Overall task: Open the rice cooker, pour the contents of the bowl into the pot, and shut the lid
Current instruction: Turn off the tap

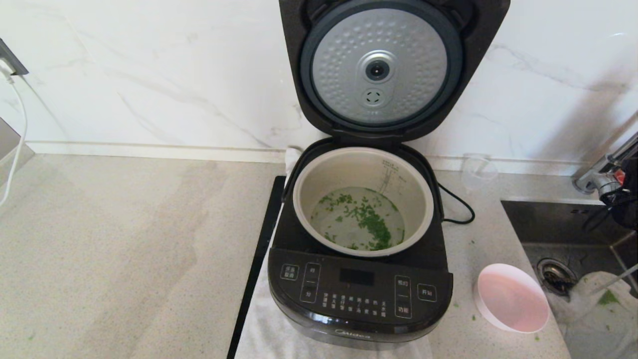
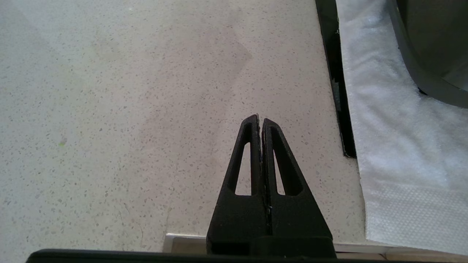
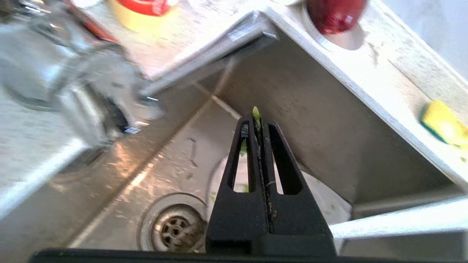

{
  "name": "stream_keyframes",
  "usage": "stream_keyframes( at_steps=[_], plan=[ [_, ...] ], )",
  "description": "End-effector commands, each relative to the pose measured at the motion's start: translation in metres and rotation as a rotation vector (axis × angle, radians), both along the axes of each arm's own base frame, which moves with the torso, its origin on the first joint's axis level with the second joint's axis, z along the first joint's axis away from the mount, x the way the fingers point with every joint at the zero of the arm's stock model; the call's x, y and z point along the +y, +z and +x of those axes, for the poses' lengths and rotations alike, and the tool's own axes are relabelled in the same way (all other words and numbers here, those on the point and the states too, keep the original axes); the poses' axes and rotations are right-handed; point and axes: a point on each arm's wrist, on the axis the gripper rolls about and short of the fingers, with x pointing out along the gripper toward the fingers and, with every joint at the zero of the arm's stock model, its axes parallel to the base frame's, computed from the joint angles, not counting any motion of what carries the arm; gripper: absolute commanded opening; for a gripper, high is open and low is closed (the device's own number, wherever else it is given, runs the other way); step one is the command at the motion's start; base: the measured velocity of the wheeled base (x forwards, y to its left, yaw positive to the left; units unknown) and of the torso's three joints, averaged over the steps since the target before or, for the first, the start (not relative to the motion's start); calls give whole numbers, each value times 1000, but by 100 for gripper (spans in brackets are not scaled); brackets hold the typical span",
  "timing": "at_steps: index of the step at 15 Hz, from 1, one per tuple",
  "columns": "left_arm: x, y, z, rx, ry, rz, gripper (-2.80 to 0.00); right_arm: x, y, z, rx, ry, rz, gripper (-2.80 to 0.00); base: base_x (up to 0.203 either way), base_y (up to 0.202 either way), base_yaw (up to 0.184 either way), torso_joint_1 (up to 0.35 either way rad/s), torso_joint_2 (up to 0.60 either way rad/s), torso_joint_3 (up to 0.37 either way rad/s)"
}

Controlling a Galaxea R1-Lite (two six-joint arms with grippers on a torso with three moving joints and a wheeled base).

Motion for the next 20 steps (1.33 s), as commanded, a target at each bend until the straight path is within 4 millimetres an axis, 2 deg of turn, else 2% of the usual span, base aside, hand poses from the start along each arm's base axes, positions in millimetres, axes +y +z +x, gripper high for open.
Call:
stream_keyframes(
  at_steps=[1, 8, 20],
  plan=[
    [0, 0, 0, -1, 0, 0, -280, 1, 1, 8, -18, 7, -10, -280, 0, 0, 0, 0, 0, 0],
    [0, 0, 0, -1, 0, 0, -280, 5, 18, 22, -49, 1, -64, -280, 0, 0, 0, 0, 0, 0],
    [0, 0, 0, -1, 0, 0, -280, -7, 23, 32, -60, -5, -104, -280, 0, 0, 0, 0, 0, 0]
  ],
)
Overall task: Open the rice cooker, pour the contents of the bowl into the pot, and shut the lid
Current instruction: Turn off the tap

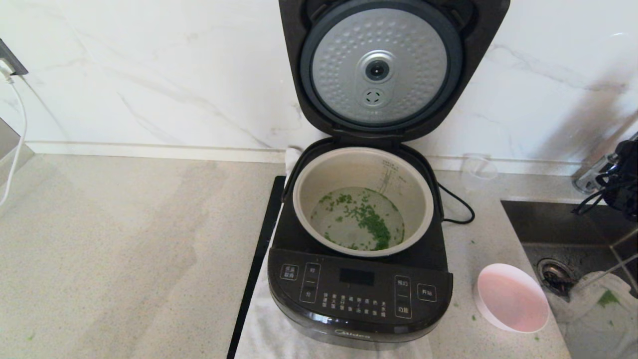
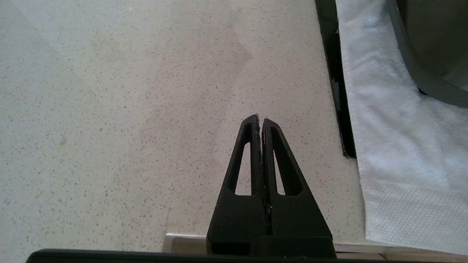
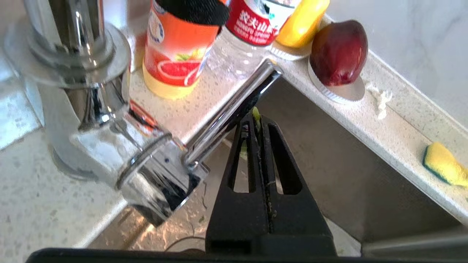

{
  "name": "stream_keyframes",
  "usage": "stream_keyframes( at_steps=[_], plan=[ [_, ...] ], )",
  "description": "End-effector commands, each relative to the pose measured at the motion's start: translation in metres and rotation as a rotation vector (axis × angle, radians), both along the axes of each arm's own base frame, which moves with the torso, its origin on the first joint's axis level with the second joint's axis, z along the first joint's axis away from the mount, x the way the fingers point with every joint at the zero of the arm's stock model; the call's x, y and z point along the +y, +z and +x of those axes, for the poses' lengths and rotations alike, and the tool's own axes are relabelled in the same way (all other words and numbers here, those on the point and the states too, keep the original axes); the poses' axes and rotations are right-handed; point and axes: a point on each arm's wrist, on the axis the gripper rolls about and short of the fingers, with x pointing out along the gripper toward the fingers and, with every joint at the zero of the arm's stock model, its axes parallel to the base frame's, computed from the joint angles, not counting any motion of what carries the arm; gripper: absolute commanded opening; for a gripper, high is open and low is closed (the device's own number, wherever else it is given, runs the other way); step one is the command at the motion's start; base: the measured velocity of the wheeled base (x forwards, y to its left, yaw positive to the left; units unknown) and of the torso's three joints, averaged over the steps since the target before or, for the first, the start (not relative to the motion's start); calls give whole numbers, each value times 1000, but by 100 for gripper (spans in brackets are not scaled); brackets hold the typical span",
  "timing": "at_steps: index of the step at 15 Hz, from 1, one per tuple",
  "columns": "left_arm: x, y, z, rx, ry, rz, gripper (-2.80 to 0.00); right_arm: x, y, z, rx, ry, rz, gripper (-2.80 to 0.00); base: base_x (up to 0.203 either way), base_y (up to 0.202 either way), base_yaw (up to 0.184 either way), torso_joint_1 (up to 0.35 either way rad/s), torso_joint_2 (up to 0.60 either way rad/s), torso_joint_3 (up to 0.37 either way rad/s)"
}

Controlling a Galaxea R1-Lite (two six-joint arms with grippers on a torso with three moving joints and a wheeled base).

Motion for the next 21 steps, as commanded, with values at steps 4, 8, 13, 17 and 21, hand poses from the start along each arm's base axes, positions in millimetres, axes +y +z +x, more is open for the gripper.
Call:
stream_keyframes(
  at_steps=[4, 8, 13, 17, 21],
  plan=[
    [0, 0, 0, 0, 0, 0, -280, -4, -4, 6, -8, -3, -6, -280, 0, 0, 0, 0, 0, 0],
    [0, 0, 0, 0, 0, 0, -280, 3, 5, 4, -23, 9, -10, -280, 0, 0, 0, 0, 0, 0],
    [0, 0, 0, -1, 0, 0, -280, 15, 13, 4, -42, 32, -15, -280, 0, 0, 0, 0, 0, 0],
    [0, 0, 0, -1, 0, 0, -280, 24, 13, 9, -50, 54, -12, -280, 0, 0, 0, 0, 0, 0],
    [0, 0, 0, -1, 0, 0, -280, 40, 26, -4, -76, 74, 1, -280, 0, 0, 0, 0, 0, 0]
  ],
)
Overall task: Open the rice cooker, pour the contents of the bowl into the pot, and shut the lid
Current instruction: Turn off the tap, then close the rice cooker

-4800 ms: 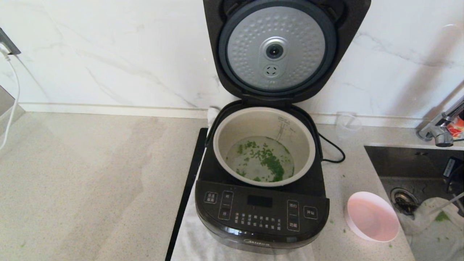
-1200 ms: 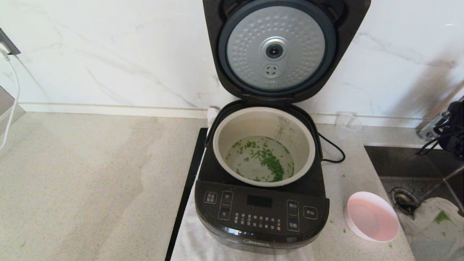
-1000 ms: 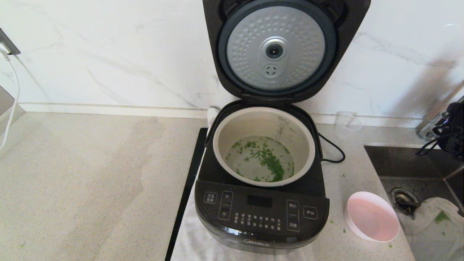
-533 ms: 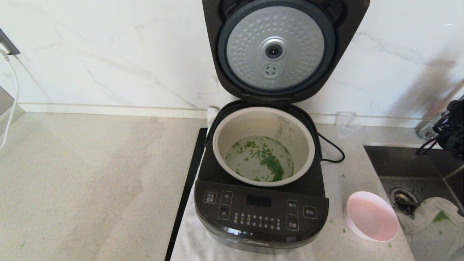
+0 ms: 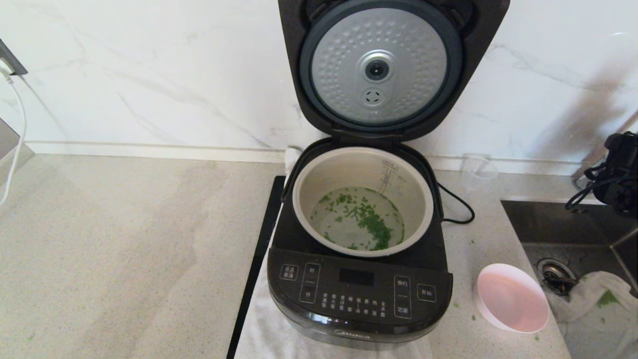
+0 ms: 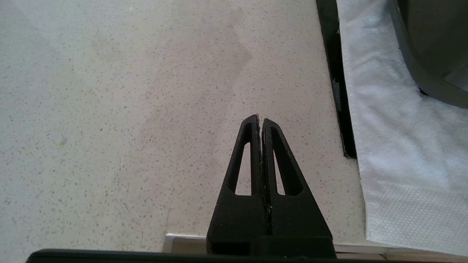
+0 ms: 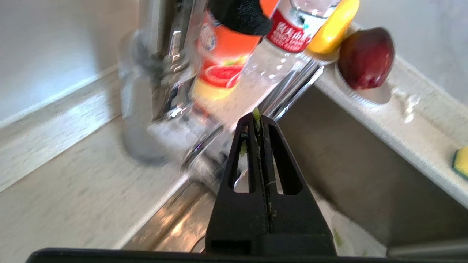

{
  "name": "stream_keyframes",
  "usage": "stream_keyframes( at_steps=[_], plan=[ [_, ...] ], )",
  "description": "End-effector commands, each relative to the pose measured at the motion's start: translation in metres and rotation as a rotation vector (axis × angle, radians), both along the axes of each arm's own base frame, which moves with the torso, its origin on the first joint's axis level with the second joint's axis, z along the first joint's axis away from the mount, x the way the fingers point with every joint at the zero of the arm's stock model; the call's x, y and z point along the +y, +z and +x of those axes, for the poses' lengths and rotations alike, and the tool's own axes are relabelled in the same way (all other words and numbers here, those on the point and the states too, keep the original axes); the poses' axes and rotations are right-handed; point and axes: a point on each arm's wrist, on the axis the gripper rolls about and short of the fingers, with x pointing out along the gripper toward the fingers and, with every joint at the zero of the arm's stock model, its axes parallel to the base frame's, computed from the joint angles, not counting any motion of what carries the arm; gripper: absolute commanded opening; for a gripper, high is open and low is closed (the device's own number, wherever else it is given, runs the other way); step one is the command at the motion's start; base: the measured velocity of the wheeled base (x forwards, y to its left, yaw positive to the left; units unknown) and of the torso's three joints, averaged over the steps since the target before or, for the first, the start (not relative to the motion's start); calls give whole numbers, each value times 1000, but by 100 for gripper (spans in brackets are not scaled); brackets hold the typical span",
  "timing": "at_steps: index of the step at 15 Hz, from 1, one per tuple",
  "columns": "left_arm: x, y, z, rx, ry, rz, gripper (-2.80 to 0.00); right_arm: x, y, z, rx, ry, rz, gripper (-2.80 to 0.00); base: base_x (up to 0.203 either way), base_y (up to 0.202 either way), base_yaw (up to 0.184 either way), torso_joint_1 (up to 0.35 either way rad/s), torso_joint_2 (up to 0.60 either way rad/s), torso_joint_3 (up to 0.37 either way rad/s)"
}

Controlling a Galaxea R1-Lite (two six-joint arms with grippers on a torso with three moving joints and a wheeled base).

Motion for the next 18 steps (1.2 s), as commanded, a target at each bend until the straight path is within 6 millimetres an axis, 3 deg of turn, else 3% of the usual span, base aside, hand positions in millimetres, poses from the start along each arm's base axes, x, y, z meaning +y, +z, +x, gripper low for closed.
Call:
stream_keyframes(
  at_steps=[1, 6, 11, 15, 18],
  plan=[
    [0, 0, 0, -1, 0, 0, -280, 19, 21, -16, -38, 19, 6, -280, 0, 0, 0, 0, 0, 0],
    [0, 0, 0, -1, 0, 0, -280, 70, 71, -70, -81, 144, 11, -280, 0, 0, 0, 0, 0, 0],
    [0, 0, 0, 1, 0, 0, -280, 147, 134, -141, -49, 577, 184, -280, 0, 0, 0, 0, 0, 0],
    [0, 0, 0, 1, 0, 0, -280, 174, 195, -152, -193, 903, 404, -280, 0, 0, 0, 0, 0, 0],
    [0, 0, 0, 1, 0, 0, -280, 187, 208, -156, -207, 1176, 552, -280, 0, 0, 0, 0, 0, 0]
  ],
)
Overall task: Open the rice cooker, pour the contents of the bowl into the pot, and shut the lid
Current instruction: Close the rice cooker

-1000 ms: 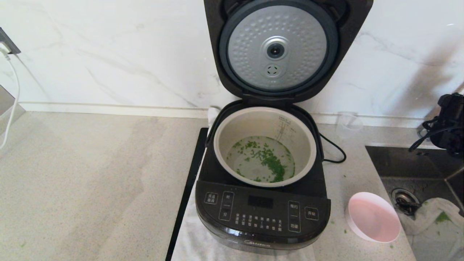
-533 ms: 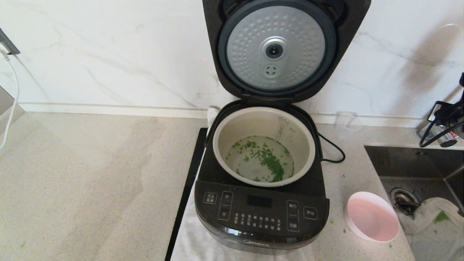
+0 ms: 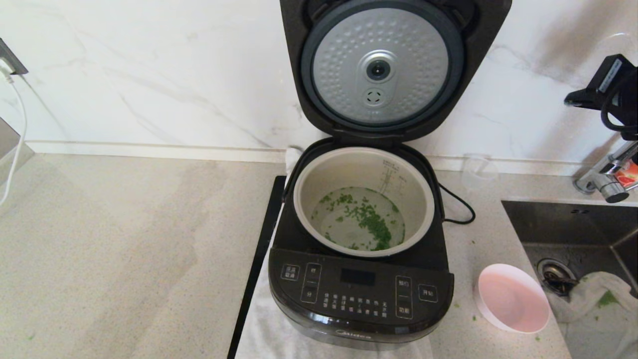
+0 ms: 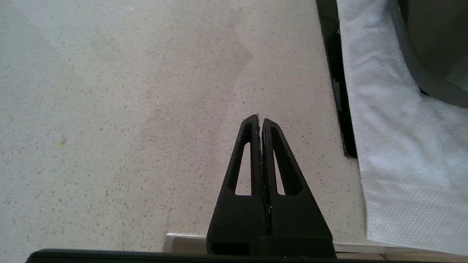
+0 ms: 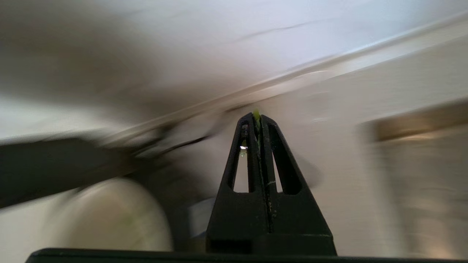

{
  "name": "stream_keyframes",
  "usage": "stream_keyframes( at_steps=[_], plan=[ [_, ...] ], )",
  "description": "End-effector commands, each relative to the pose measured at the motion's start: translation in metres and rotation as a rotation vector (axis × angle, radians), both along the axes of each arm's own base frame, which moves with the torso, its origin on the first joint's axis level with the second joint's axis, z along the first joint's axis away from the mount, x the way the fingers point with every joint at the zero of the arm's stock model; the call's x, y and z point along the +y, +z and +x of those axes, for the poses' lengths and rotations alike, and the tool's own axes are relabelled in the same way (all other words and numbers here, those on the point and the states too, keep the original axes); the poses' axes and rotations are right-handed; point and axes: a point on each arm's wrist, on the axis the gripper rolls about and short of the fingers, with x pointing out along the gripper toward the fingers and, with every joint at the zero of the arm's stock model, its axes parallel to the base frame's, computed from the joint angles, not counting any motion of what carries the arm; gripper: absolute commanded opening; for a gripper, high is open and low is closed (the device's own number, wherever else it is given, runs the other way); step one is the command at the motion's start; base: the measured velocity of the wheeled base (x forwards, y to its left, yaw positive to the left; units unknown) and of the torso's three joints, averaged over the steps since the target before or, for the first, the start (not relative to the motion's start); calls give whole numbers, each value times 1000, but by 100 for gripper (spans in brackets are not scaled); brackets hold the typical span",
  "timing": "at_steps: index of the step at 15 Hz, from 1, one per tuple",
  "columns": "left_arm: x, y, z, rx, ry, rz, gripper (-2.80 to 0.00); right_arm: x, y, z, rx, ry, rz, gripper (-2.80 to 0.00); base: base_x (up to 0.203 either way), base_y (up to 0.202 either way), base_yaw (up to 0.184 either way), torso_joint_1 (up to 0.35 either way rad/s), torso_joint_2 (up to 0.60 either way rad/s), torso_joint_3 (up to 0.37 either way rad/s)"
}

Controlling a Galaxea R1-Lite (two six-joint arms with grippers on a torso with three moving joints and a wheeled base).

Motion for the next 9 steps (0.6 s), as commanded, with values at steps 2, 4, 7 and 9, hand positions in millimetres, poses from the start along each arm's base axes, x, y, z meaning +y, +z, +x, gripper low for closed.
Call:
stream_keyframes(
  at_steps=[2, 4, 7, 9],
  plan=[
    [0, 0, 0, -1, 0, 0, -280, 8, 23, 5, -113, 250, 100, -280, 0, 0, 0, 0, 0, 0],
    [0, 0, 0, -1, 0, 0, -280, 8, 32, 16, -155, 305, 165, -280, 0, 0, 0, 0, 0, 0],
    [0, 0, 0, 0, 0, 0, -280, 10, 45, 27, -184, 433, 232, -280, 0, 0, 0, 0, 0, 0],
    [0, 0, 0, -1, 0, 0, -280, 14, 48, 35, -201, 515, 255, -280, 0, 0, 0, 0, 0, 0]
  ],
)
